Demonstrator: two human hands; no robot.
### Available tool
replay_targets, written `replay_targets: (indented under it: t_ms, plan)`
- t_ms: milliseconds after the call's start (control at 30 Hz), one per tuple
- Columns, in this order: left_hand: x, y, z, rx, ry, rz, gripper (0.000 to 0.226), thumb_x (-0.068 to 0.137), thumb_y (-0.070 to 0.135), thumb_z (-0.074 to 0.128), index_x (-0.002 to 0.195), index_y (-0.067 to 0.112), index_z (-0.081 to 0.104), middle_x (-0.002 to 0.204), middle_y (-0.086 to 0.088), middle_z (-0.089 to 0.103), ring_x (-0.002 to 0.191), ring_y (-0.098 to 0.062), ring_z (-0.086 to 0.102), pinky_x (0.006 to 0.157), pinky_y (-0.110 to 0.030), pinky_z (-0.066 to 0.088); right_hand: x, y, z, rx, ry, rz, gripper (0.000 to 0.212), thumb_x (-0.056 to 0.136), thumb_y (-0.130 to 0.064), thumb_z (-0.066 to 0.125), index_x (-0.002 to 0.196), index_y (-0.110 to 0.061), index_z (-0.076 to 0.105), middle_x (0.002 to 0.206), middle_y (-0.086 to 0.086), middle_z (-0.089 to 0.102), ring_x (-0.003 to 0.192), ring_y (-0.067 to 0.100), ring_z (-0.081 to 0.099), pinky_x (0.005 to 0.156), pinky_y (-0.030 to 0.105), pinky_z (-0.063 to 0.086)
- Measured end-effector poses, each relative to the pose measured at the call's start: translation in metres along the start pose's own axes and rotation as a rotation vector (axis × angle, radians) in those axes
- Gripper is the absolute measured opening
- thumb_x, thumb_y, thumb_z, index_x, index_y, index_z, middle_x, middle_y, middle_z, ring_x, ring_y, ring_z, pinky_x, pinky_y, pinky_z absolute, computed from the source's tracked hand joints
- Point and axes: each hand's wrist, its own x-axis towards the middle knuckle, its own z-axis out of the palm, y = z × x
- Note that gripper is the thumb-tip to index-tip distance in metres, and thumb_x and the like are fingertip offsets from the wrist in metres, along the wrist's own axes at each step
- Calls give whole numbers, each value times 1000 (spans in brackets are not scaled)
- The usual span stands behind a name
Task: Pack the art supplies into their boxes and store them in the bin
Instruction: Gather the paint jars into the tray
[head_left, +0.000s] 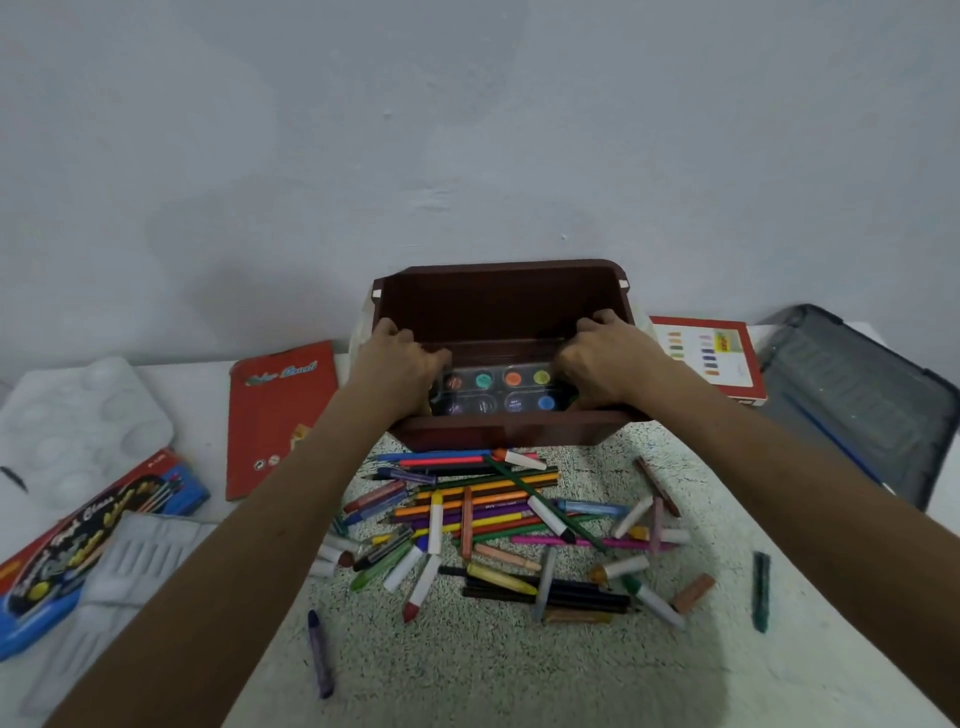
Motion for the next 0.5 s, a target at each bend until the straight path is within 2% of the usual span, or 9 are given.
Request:
replay_targets:
  t_ms: [67,133,200,267,333,433,500]
  plan:
    - [2,-2,2,-5,-2,13,61,84,57,62,135,28,49,111,-3,69,113,-24,57,101,-38,32,1,0,-1,-7,-5,-7,38,83,-61,59,94,-25,65,99,5,69,107,26,56,102,45,39]
    - [3,-4,4,-30,23,26,61,84,71,53,131,32,56,110,-2,69,111,-22,58,101,-39,33,1,1,-1,0,1,-13,37,83,-64,58,86,-27,59,96,4,69,104,26,57,99,44,40]
    - [3,-5,6,-55,55,26,76,78,86,34,125,33,63,104,-1,71,107,-20,59,99,-39,35,0,1,-1,22,13,-26,37,84,-67,55,82,-30,54,94,3,68,101,24,58,98,43,41]
    - [4,-5,9,-71,70,24,82,77,88,25,121,32,66,101,-1,71,104,-19,60,97,-39,36,0,1,0,53,37,-31,41,85,-69,48,86,-29,59,91,2,68,98,23,59,97,43,42]
    - [5,-6,10,-103,87,16,74,83,84,29,120,32,67,100,0,71,102,-18,61,97,-39,35,0,1,0,101,72,-21,43,88,-65,44,91,-27,64,88,2,69,95,24,61,96,41,43]
    - [7,-6,10,-150,107,6,62,87,77,36,117,32,66,94,3,71,97,-17,62,97,-37,34,1,1,-1,151,95,-22,27,86,-47,48,90,-25,64,84,2,68,92,24,61,96,41,43]
    - [7,-6,11,-163,122,-4,58,88,74,38,115,32,66,90,4,72,93,-16,63,96,-37,34,2,2,-1,194,127,-4,20,82,-37,51,89,-23,63,81,4,67,86,25,61,91,37,43]
